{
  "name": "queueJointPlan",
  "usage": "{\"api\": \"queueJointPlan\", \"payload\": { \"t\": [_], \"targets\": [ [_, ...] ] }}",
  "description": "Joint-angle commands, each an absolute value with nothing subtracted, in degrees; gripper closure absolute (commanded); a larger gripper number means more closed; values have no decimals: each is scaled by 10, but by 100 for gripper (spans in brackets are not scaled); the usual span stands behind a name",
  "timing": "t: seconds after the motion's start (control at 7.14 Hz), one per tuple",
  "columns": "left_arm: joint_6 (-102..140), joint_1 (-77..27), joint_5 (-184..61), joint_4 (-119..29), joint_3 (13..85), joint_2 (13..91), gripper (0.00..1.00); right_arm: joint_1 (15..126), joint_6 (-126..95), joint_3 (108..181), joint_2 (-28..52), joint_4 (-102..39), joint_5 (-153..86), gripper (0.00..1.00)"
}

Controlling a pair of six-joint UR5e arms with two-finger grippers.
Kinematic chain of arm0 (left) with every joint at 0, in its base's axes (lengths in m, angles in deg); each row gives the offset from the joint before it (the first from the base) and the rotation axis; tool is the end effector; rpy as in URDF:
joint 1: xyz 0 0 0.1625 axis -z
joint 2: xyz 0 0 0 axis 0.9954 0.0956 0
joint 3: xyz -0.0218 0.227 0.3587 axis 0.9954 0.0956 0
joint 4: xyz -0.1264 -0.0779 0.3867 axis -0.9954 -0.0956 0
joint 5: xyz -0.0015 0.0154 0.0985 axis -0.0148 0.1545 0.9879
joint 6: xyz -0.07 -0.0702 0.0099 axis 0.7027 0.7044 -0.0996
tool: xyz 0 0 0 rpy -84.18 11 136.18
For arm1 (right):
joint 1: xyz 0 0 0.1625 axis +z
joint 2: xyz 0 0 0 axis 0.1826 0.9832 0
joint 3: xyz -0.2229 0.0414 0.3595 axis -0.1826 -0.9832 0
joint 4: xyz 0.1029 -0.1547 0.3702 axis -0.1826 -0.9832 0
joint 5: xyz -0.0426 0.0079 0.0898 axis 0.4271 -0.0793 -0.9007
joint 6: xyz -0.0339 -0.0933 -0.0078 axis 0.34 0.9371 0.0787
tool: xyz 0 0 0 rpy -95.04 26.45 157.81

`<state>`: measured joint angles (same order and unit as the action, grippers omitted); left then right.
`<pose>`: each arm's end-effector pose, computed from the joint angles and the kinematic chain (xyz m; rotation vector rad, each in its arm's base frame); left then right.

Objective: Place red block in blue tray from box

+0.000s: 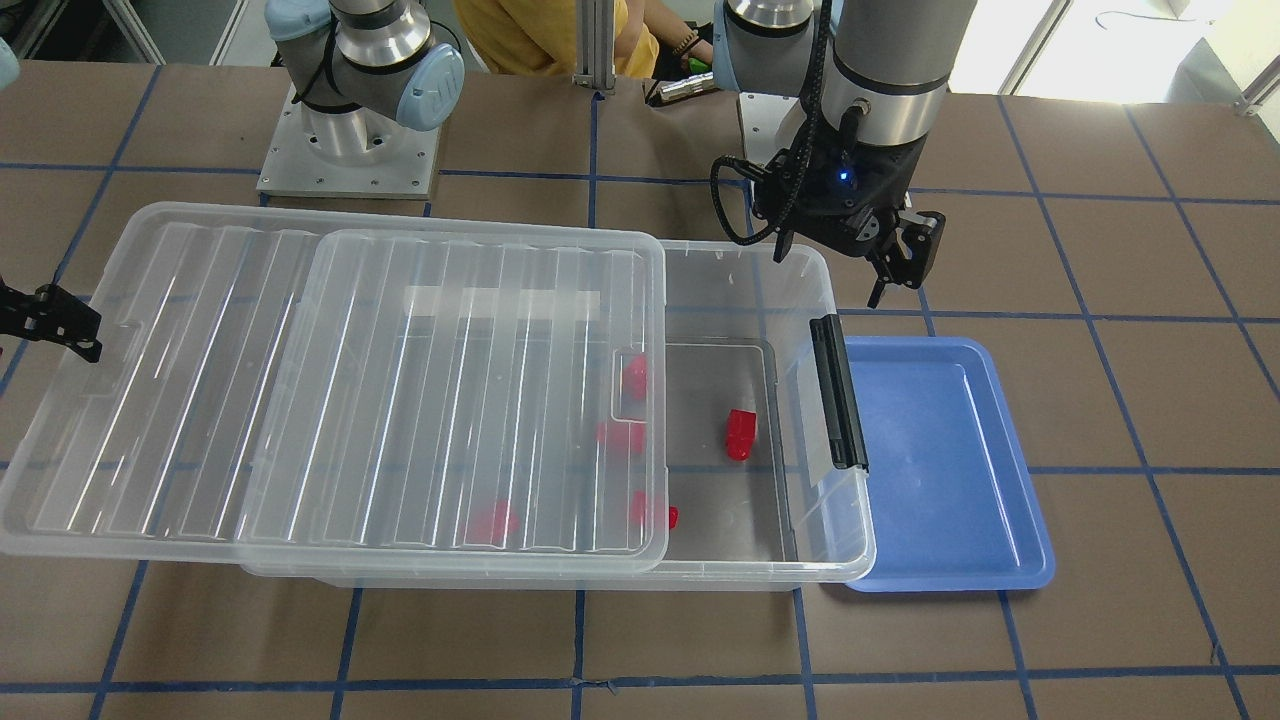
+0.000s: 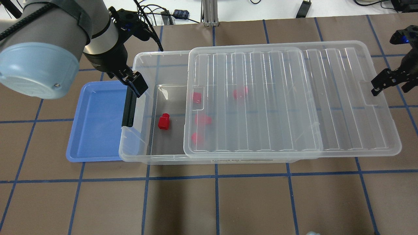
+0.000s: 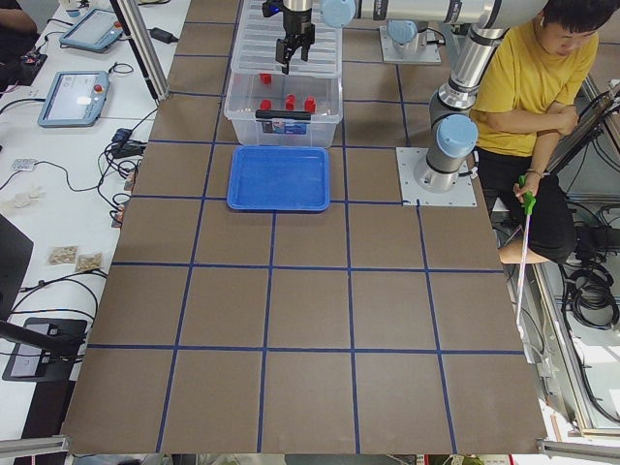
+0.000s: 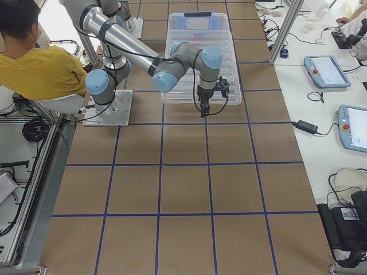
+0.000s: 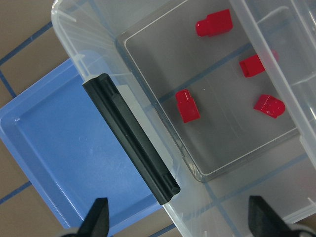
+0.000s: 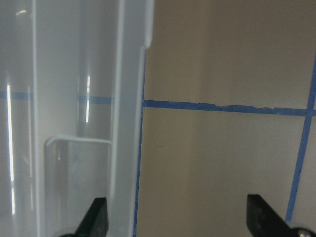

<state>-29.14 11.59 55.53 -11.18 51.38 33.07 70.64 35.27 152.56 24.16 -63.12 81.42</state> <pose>-0.1764 -0.4851 0.4665 1.0199 2.8587 -0.0507 -0.1504 -0.5228 0.3535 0.1156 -3.1211 -0.0505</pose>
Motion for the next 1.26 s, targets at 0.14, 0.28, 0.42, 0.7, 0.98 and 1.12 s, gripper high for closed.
{"api": "queueJointPlan", "payload": {
  "t": [0.14, 0.28, 0.42, 0.7, 0.98, 1.12],
  "targets": [
    [-520, 115, 553, -97, 545, 334, 0, 705, 362, 1519, 242, -631, 815, 0],
    [-595, 112, 552, -96, 547, 342, 0, 705, 363, 1519, 242, -632, 815, 0],
    [-641, 112, 551, -88, 548, 356, 0, 705, 363, 1519, 242, -632, 815, 0],
    [-744, 112, 549, -29, 550, 398, 0, 705, 363, 1519, 242, -632, 815, 0],
    [-783, 112, 548, -8, 549, 448, 0, 705, 371, 1516, 236, -632, 816, 0],
    [-787, 112, 546, 28, 549, 473, 0, 696, 373, 1516, 237, -631, 815, 0]
  ]
}}
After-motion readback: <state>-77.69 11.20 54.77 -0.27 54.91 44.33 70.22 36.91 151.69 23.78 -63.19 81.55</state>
